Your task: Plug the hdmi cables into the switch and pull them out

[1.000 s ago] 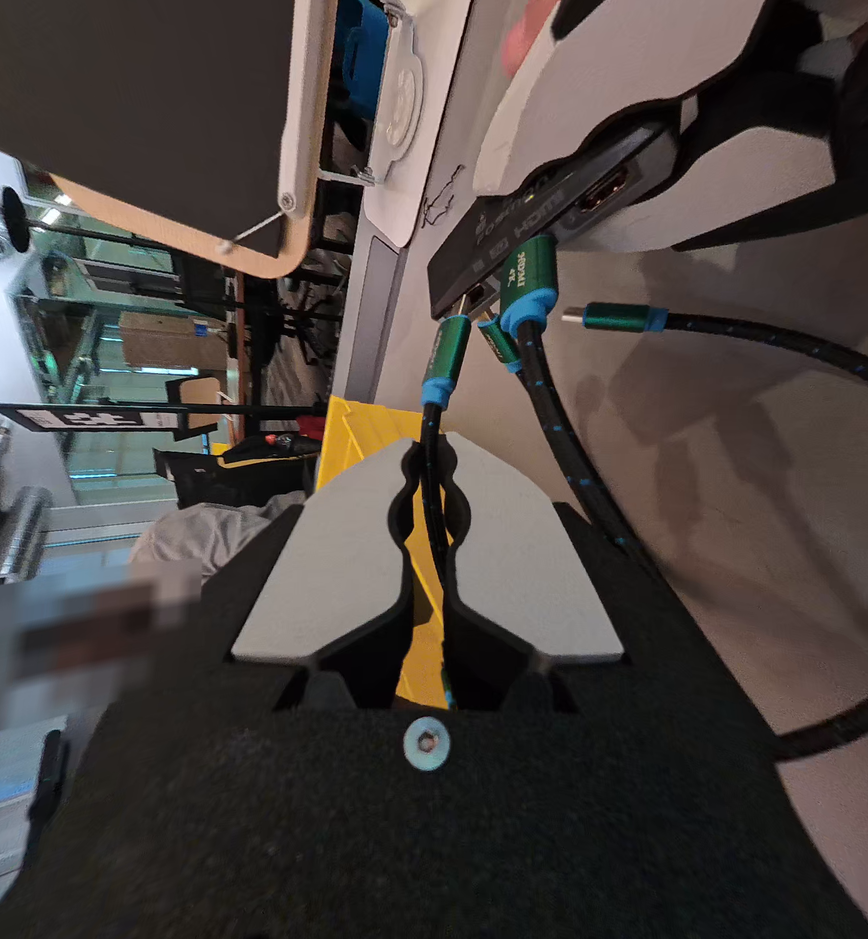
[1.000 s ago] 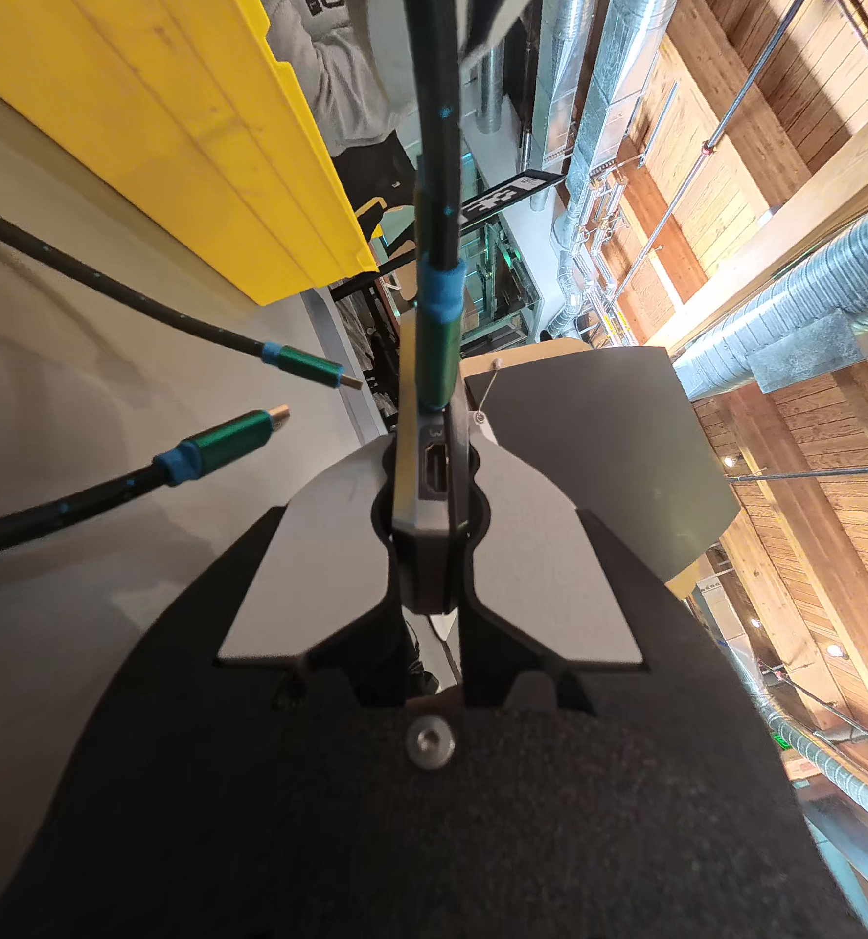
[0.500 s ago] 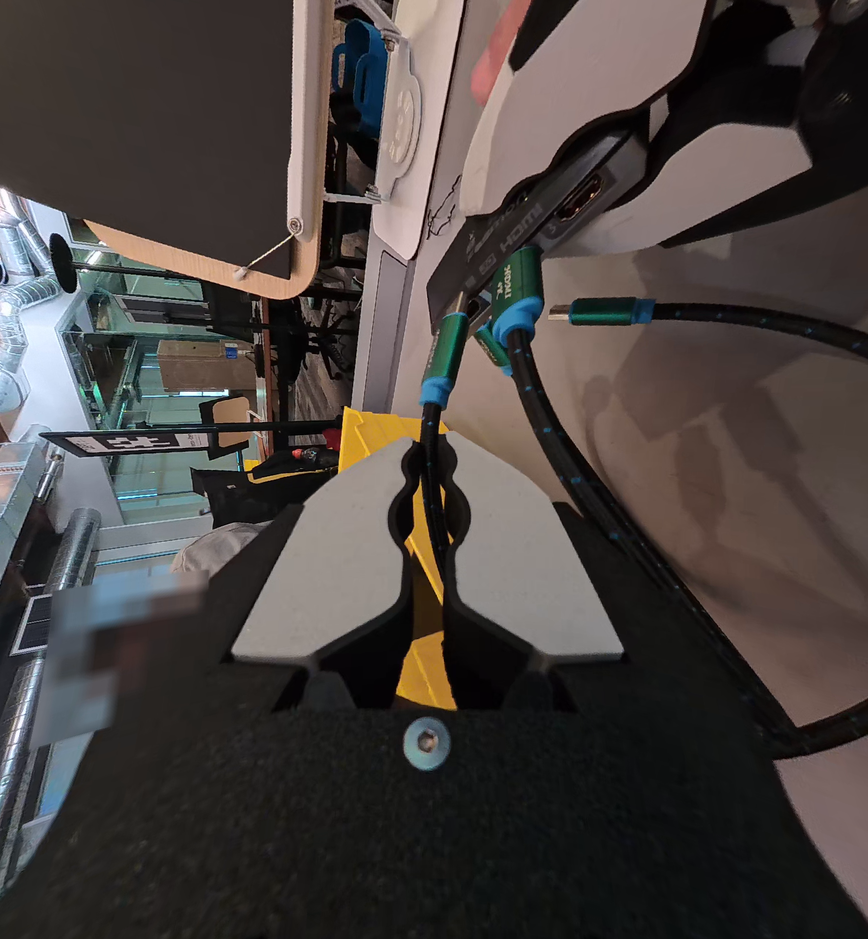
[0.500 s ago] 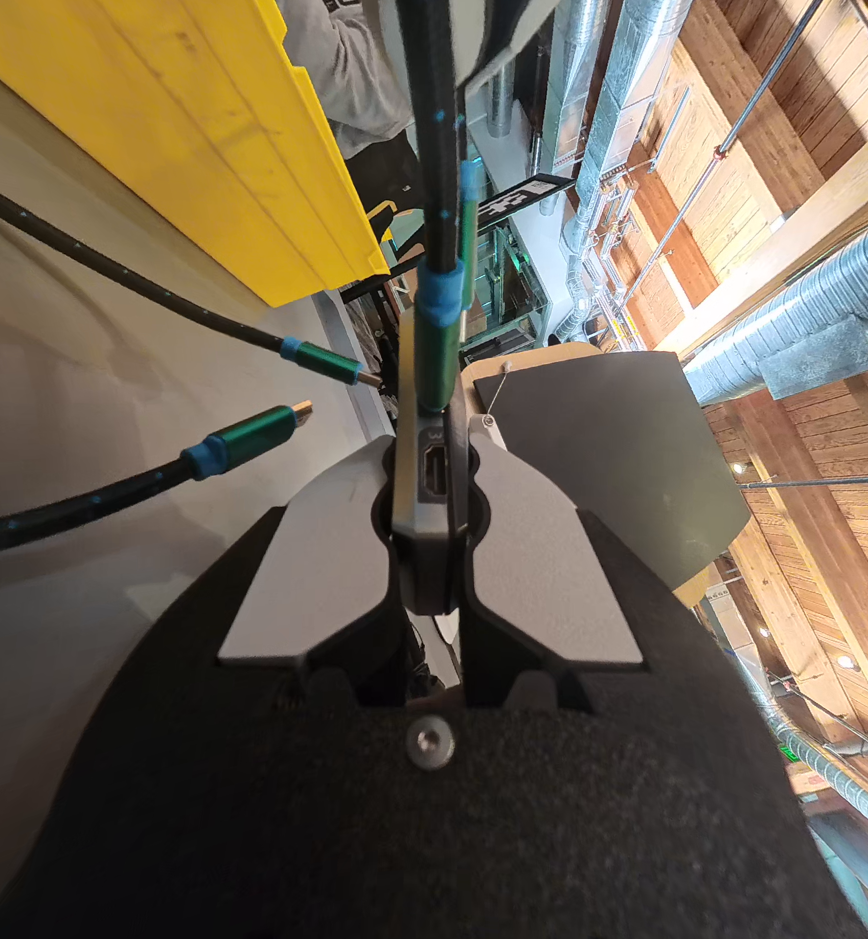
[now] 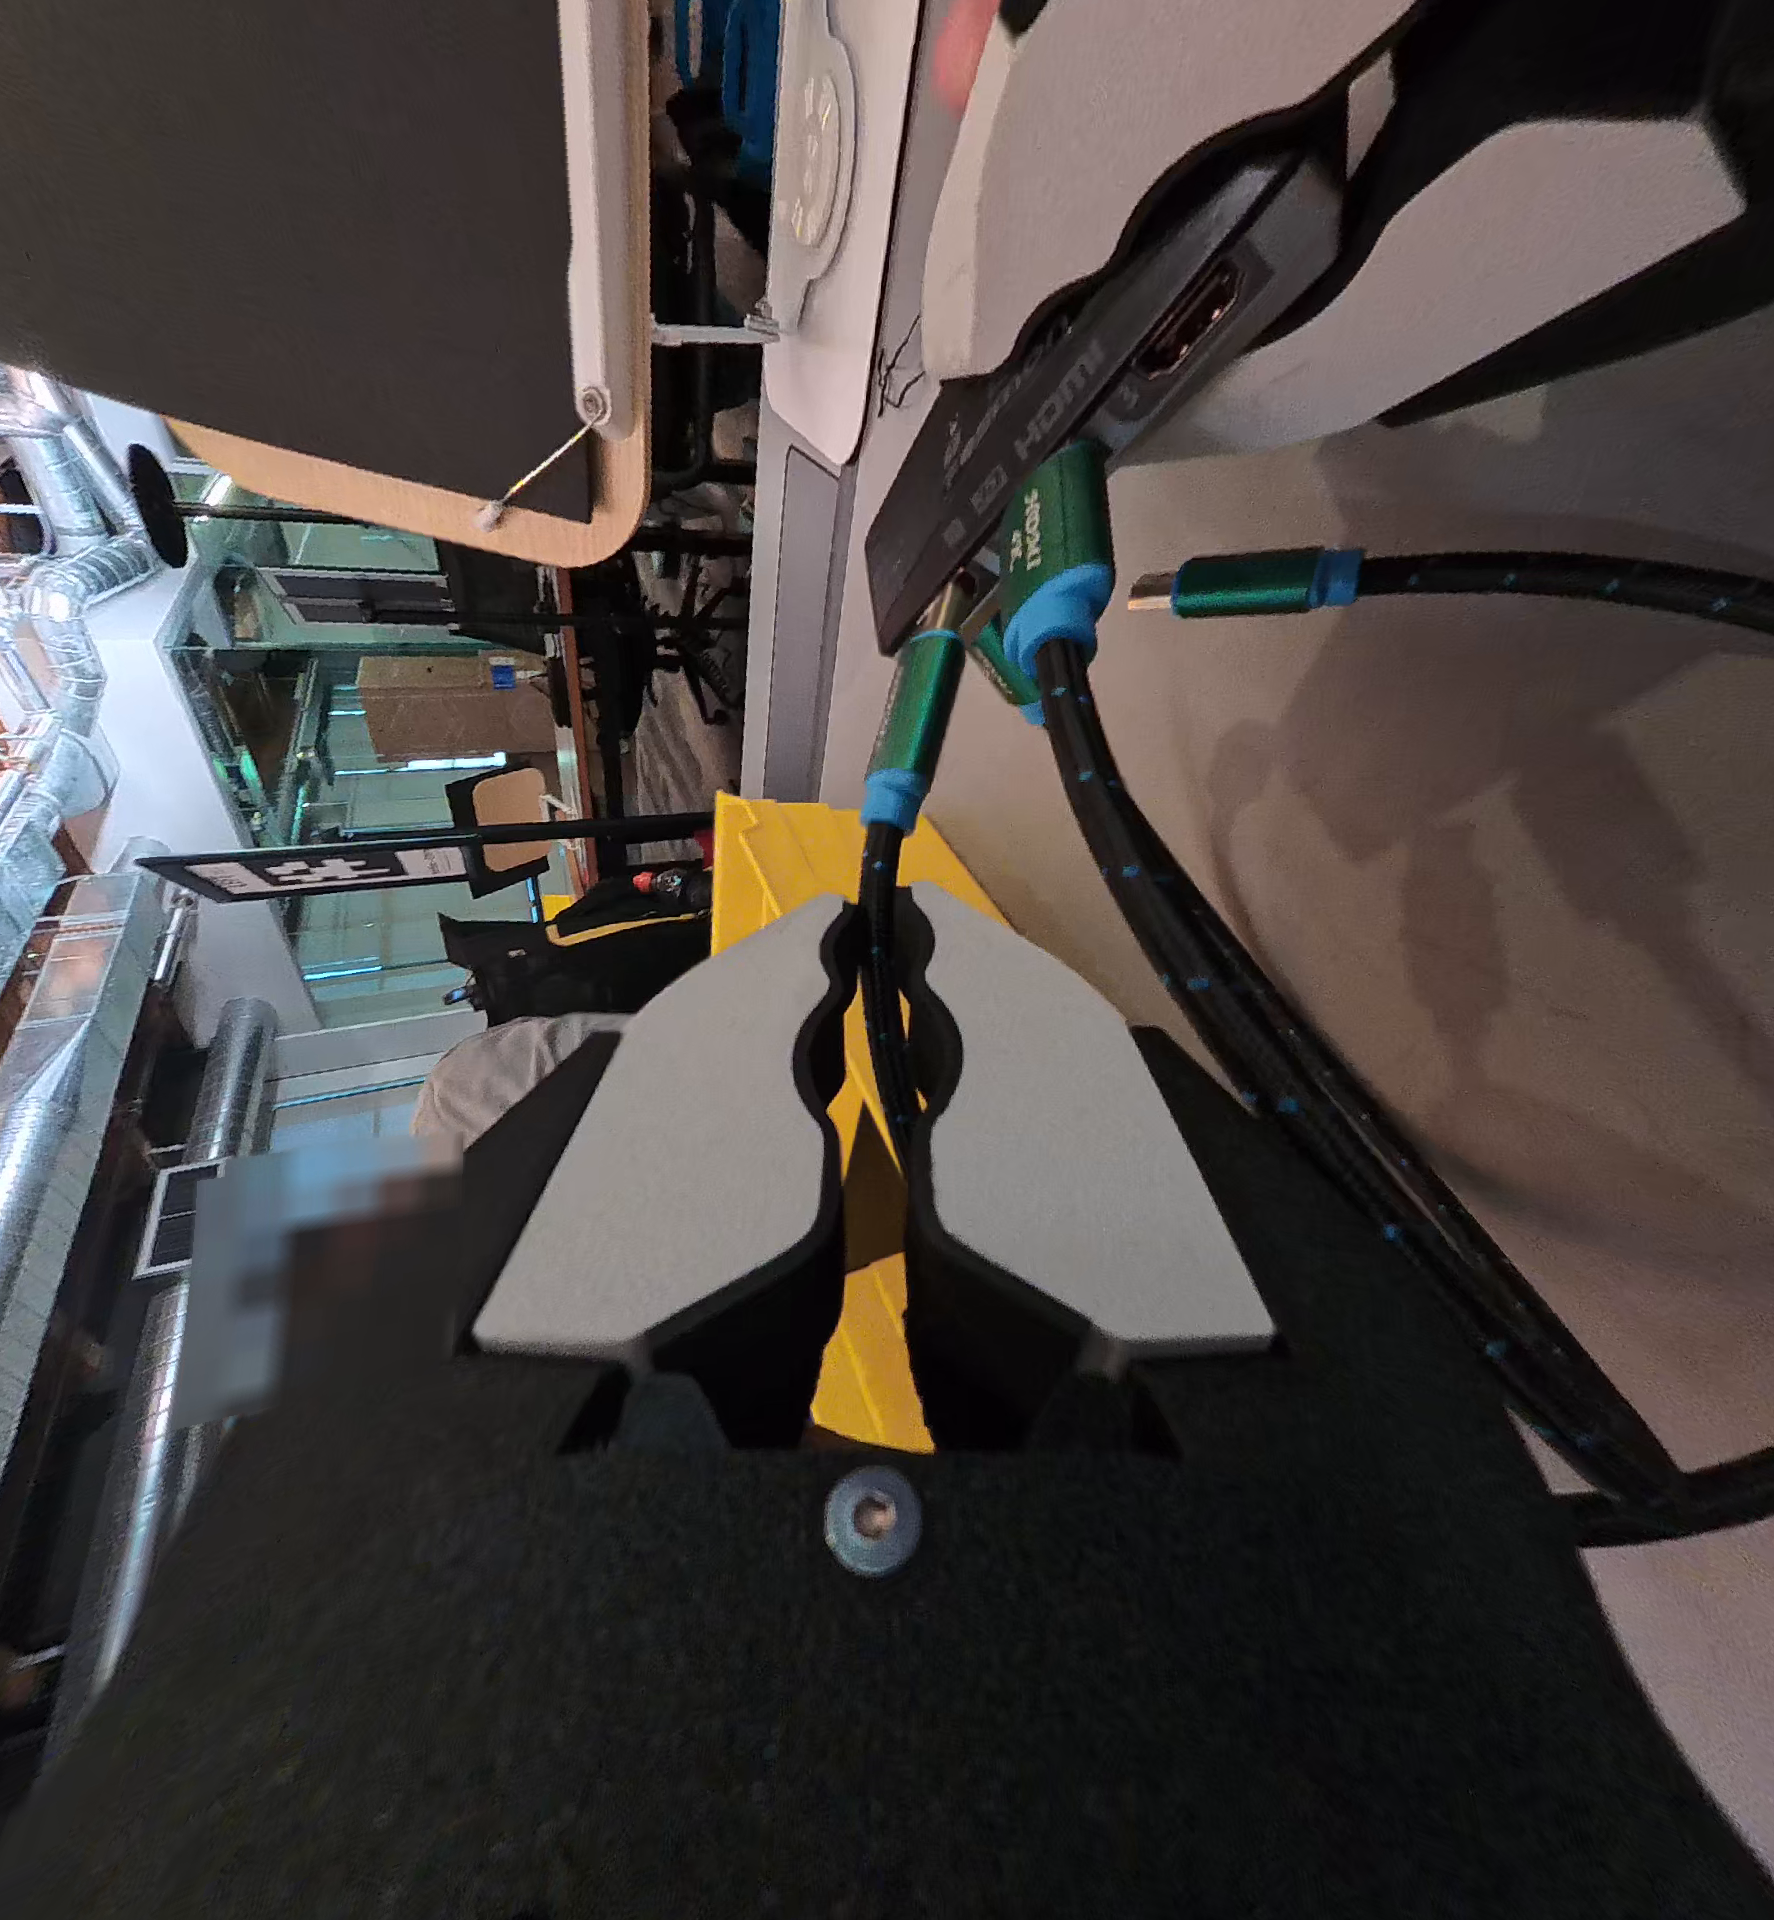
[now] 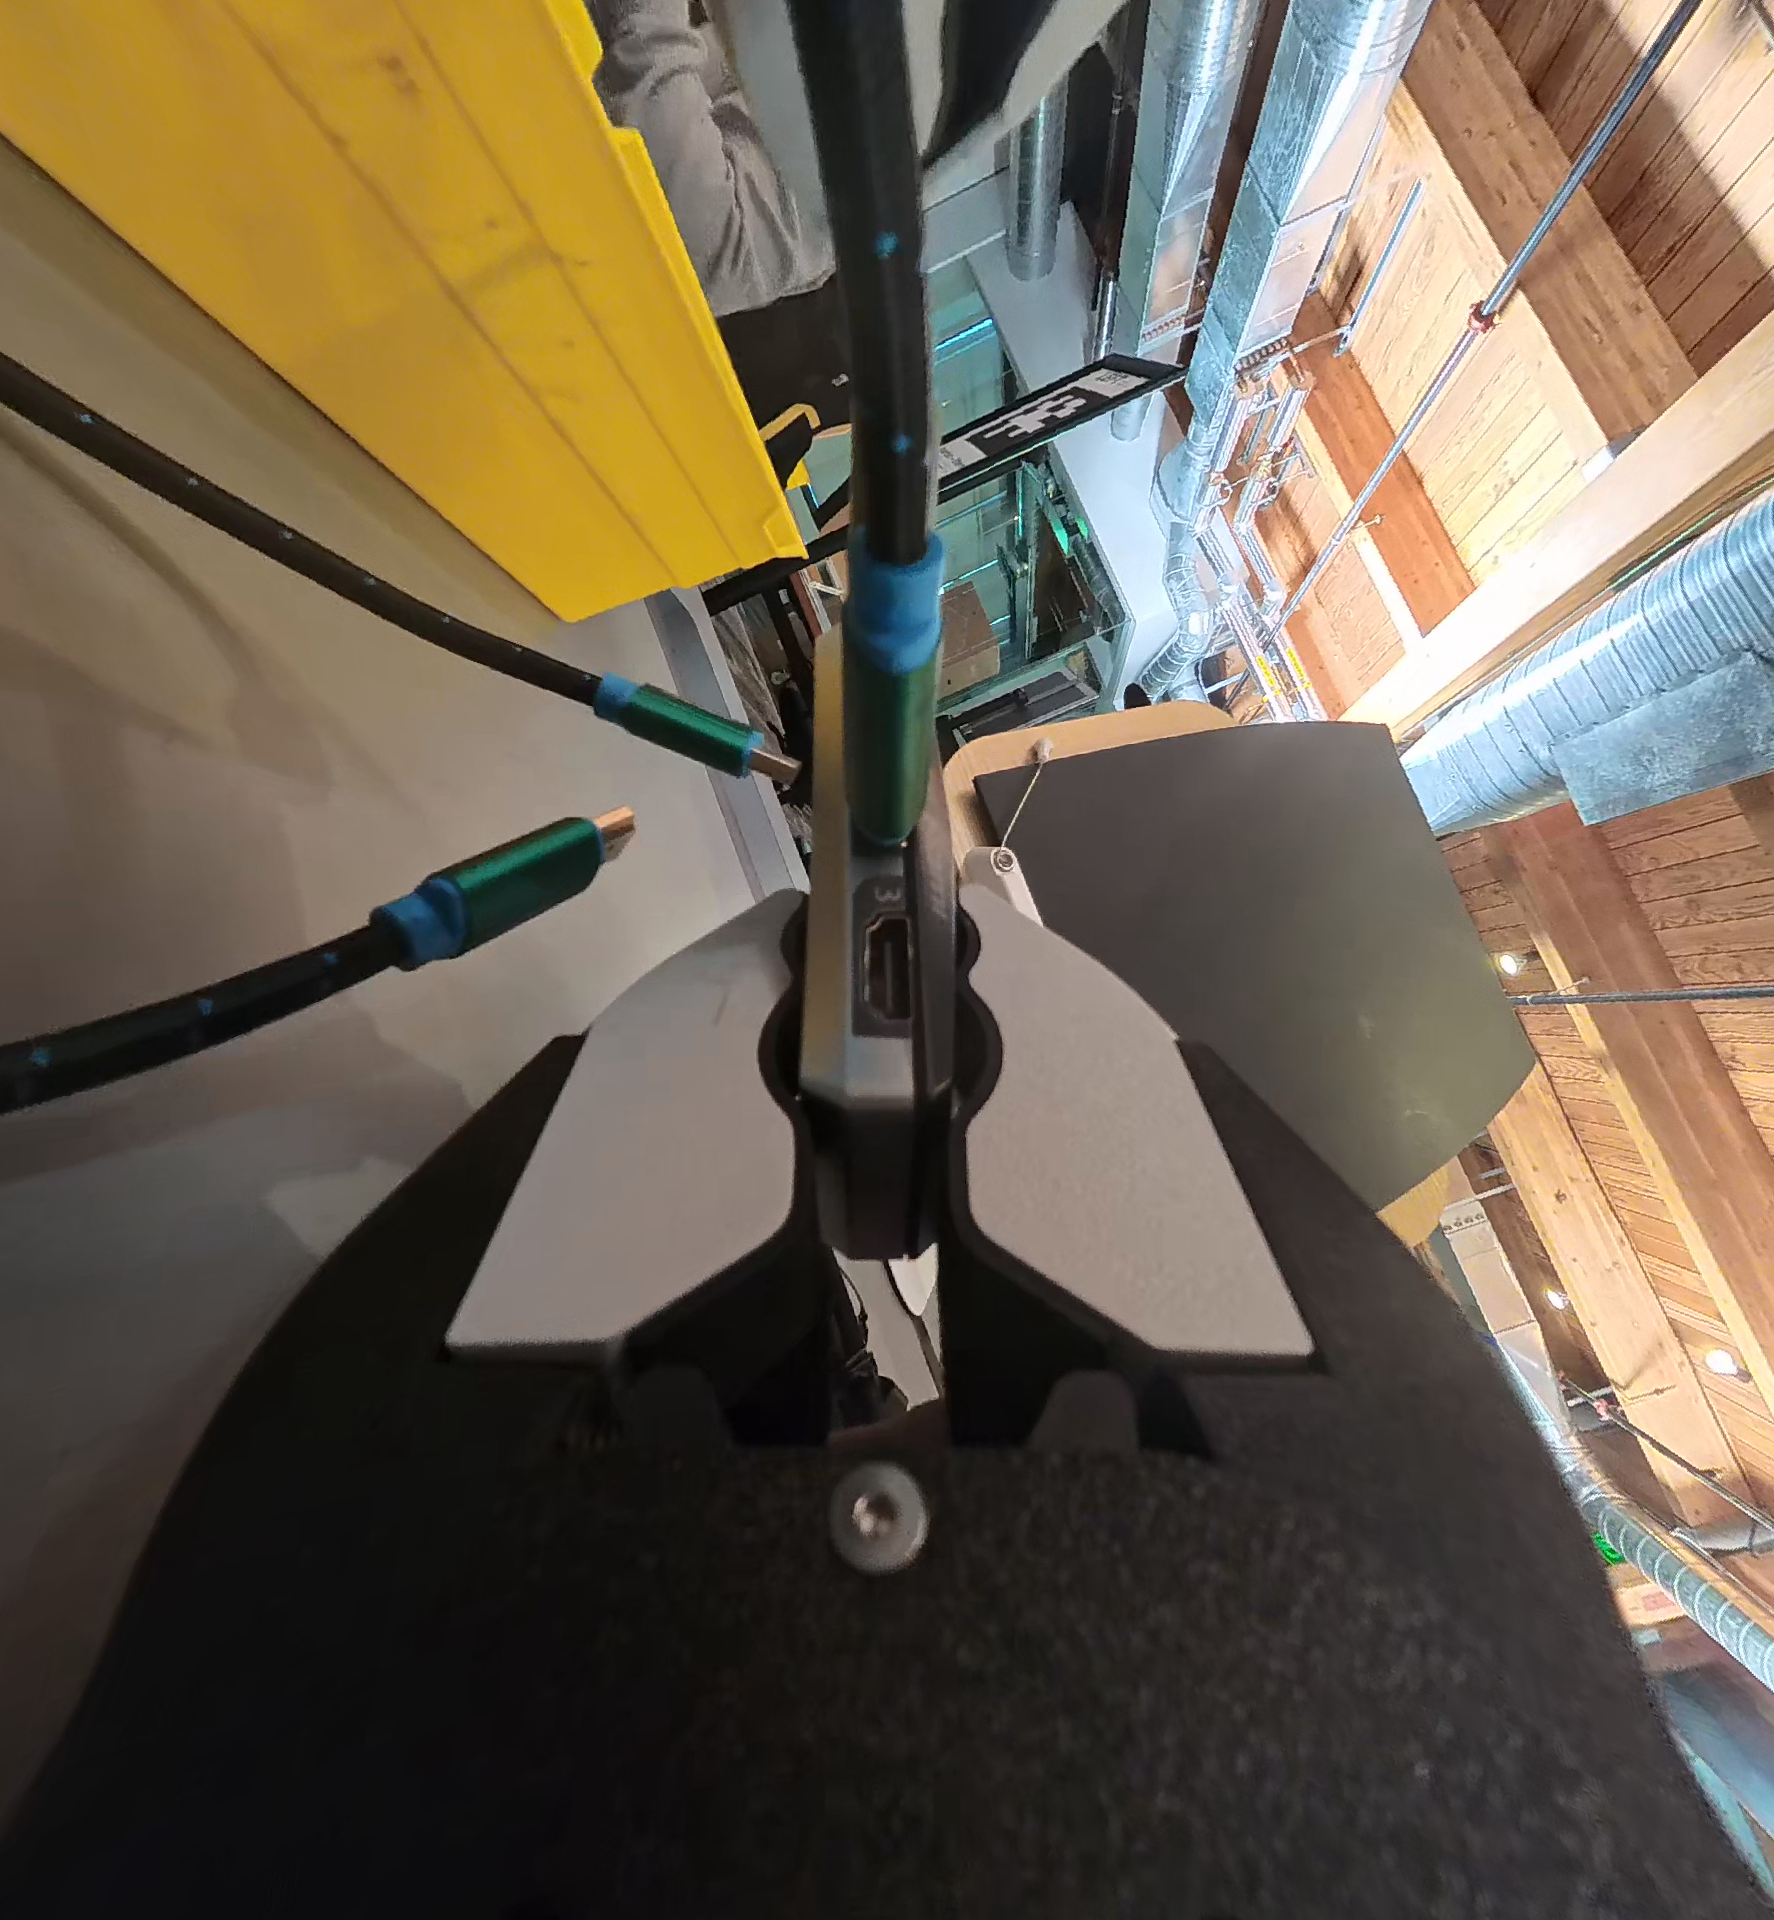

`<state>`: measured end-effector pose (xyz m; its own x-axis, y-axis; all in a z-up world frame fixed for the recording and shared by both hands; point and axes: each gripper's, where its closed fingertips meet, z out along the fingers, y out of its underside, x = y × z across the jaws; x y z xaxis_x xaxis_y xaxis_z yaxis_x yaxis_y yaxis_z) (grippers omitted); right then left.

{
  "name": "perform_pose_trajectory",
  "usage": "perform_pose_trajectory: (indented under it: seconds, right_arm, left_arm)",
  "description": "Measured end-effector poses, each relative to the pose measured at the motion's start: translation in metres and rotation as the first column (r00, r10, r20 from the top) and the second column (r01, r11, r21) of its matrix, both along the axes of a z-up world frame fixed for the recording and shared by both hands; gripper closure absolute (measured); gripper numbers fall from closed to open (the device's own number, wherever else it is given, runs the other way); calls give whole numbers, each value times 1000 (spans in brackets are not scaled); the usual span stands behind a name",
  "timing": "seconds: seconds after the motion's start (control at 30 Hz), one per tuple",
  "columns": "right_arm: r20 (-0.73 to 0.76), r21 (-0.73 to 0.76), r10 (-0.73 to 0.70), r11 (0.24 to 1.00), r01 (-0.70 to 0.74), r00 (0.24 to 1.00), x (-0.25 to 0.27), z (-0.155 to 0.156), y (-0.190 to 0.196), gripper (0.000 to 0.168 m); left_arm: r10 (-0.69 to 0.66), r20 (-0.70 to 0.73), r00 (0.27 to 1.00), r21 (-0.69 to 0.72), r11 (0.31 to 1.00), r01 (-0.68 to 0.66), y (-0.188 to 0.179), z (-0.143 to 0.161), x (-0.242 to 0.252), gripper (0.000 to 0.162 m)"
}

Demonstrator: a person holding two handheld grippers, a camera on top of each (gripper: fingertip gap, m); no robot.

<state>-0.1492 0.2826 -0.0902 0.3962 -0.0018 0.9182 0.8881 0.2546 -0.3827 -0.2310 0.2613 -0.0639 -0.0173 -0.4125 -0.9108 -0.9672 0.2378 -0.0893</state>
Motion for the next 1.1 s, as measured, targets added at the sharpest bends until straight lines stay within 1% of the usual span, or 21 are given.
perform_pose_trajectory:
  seconds: [0.23, 0.3, 0.37, 0.47, 0.57, 0.67, 0.77, 0.87, 0.9, 0.93, 1.0, 1.03, 1.1]
  right_arm:
    - [19, -22, -14, 1000, 15, 1000, -1, -4, 1, 146]
    - [18, -48, -7, 999, 8, 1000, -2, -9, 1, 146]
    - [1, -68, -6, 998, 6, 1000, 0, -10, 2, 146]
    - [-19, -65, -11, 998, 10, 1000, 3, -8, 3, 146]
    - [-37, -42, 2, 999, -4, 999, 2, -2, 1, 146]
    - [-18, -39, -1, 999, 0, 1000, 1, -4, 1, 146]
    - [-15, -31, 0, 1000, -1, 1000, 3, -2, 1, 146]
    - [-8, -31, 1, 1000, -1, 1000, 2, -3, 1, 146]
    - [-7, -31, 5, 1000, -5, 1000, 2, -3, 1, 146]
    - [-7, -31, 10, 999, -10, 1000, 1, -4, 1, 146]
    - [-9, -37, 12, 999, -12, 1000, 2, -5, 2, 146]
    - [-9, -36, 12, 999, -12, 1000, 3, -5, 2, 146]
    - [-26, -38, 7, 999, -8, 1000, 8, -4, 3, 146]
  left_arm:
    - [-7, -22, 1000, -6, 1000, 7, -1, -4, 1, 156]
    - [-9, -6, 1000, -27, 1000, 9, -2, -7, 2, 156]
    - [-17, 44, 999, -57, 998, 20, -3, -8, 5, 156]
    - [10, 206, 978, -199, 979, 32, -5, -9, 10, 156]
    - [74, 368, 927, -381, 921, 78, -6, -13, 15, 156]
    - [140, 472, 870, -503, 853, 135, -6, -19, 17, 156]
    - [224, 541, 811, -616, 762, 201, -7, -23, 18, 156]
    - [294, 564, 772, -689, 682, 244, -7, -27, 17, 156]
    - [305, 565, 767, -702, 666, 252, -8, -27, 17, 156]
    - [303, 560, 771, -703, 666, 250, -7, -27, 16, 156]
    - [263, 514, 817, -683, 701, 204, -8, -29, 8, 156]
    - [251, 494, 833, -686, 700, 195, -12, -30, 4, 156]
    - [275, 501, 821, -719, 659, 219, -28, -33, -6, 156]
